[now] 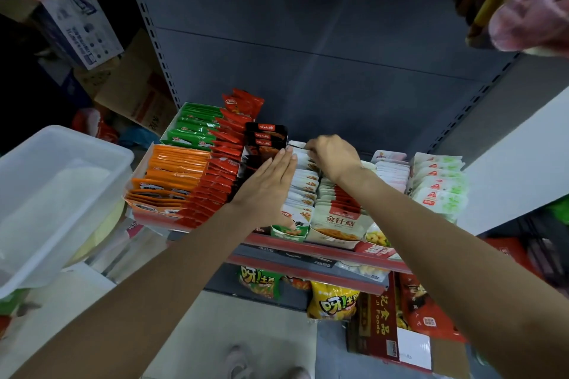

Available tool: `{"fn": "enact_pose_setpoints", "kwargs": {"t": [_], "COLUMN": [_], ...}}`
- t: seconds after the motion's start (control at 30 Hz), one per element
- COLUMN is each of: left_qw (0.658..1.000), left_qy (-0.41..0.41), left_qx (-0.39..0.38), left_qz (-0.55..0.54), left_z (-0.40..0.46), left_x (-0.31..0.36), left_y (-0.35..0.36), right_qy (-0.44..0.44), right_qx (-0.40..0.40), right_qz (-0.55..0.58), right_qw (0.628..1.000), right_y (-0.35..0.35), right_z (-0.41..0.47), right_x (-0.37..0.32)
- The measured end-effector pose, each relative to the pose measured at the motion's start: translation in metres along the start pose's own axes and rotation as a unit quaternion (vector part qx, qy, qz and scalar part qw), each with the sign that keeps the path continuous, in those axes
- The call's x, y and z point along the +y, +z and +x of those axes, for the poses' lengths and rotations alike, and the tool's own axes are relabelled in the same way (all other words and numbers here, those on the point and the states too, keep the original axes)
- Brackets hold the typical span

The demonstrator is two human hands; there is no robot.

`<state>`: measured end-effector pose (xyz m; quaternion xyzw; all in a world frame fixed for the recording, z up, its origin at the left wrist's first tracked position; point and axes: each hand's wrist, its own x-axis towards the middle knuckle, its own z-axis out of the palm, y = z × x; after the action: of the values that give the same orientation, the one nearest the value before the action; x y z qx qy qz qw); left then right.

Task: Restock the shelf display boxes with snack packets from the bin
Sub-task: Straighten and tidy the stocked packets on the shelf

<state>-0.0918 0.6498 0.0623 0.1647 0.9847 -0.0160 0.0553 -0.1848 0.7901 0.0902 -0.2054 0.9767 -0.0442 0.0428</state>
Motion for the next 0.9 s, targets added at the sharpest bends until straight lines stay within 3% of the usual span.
{"fn": "enact_pose_setpoints", "kwargs": {"t": [0.2, 0.37, 0.5, 0.63, 0.9], "left_qw": [1.000, 0.999, 1.000, 1.000, 1.000], "left_qy": [0.001, 0.012, -0.012, -0.015, -0.001], "left_qx": [0.001, 0.029, -0.001, -0.017, -0.017], "left_qz": [-0.026, 0.008, 0.013, 0.007, -0.024], "left_z": [0.001, -0.007, 0.006, 0.017, 0.012], "left_x": [0.001, 0.003, 0.001, -0.002, -0.002], "left_y": [-0.001, 0.001, -0.006, -0.008, -0.004], "right_qy": [-0.048, -0.075, -0.063, -0.058, -0.069], "right_qx": [-0.055, -0.103, -0.100, -0.032, -0.131], "right_qz": [-0.071, 0.095, 0.061, 0.048, 0.005], "right_qw": [0.995, 0.987, 0.991, 0.997, 0.989], "right_y": [0.000, -0.012, -0.007, -0.001, 0.003], "right_z": [0.007, 0.013, 0.012, -0.012, -0.017], "right_x": [-0.003, 0.013, 0.001, -0.001, -0.003]}}
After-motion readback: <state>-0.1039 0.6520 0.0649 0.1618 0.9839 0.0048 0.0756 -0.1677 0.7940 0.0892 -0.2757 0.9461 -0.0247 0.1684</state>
